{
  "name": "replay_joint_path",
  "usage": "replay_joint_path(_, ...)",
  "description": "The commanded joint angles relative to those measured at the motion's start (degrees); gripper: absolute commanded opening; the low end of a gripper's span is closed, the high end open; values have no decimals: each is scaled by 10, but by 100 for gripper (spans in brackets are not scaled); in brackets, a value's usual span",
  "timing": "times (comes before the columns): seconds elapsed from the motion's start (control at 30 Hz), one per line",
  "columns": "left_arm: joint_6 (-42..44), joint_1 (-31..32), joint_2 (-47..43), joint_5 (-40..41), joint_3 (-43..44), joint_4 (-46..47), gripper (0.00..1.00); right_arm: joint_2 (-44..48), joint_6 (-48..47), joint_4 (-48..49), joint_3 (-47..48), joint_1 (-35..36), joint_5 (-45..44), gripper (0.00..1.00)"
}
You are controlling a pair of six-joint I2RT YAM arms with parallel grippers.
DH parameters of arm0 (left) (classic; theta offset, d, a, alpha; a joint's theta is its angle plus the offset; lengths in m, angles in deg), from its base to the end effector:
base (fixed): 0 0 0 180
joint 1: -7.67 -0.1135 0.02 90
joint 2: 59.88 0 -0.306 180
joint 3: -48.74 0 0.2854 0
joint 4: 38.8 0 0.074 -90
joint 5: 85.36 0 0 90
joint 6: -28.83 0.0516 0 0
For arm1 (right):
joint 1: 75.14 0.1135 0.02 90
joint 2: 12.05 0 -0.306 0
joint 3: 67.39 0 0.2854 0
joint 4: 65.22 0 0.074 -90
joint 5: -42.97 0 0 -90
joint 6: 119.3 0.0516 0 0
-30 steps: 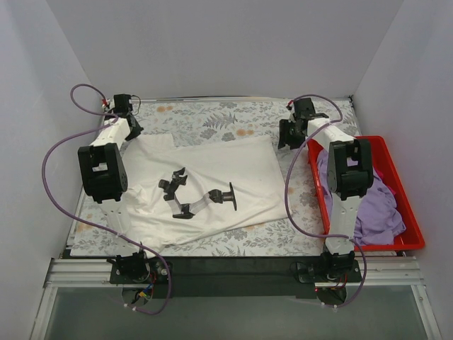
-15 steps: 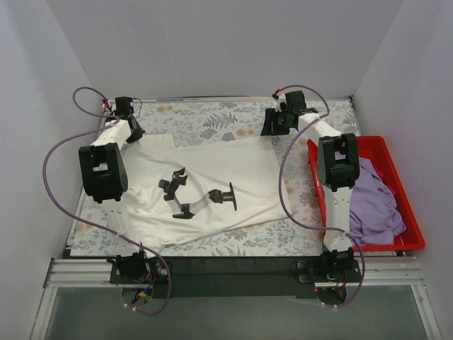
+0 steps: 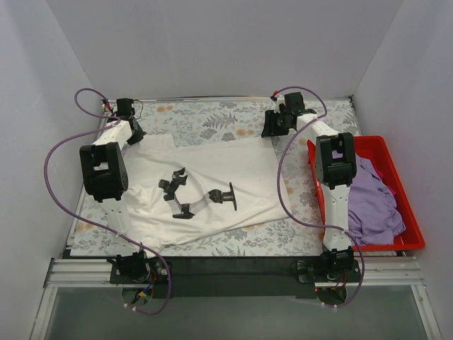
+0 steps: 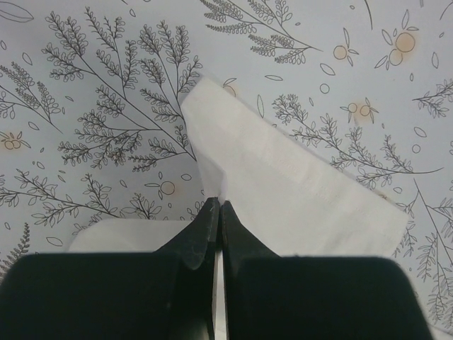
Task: Fold and stack the t-shirts
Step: Flatten the tshirt out
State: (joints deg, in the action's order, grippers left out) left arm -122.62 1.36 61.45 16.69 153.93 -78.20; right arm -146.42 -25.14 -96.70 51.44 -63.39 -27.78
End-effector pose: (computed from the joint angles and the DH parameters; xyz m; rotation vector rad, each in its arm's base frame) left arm 0.5193 0.0683 0.1929 -1.4686 2.0396 -0.1255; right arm 0.5767 0.1373 0.1660 -0.3177 2.3764 0.5321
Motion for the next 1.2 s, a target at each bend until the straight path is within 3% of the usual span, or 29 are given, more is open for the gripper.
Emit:
replay_joint_path(0.0, 4, 0, 3, 13, -7, 5, 0, -32, -25, -26, 23, 10, -30, 47)
replay_joint_path(0.2, 5, 0, 3, 17, -15, 5, 0, -57, -40, -74, 39, 33, -92, 46)
replay_joint_path(0.47, 5, -1, -2, 17, -24, 5, 0, -33, -39, -89, -15, 46, -165, 46)
replay_joint_path(0.83, 5, -1, -16, 1, -36, 10, 0, 4, -40, -102, -15, 35, -136, 41)
replay_joint_path(1.17, 5, 0, -20, -10, -38, 12, 0, 19, -33, -101, 23, 16, -64, 46)
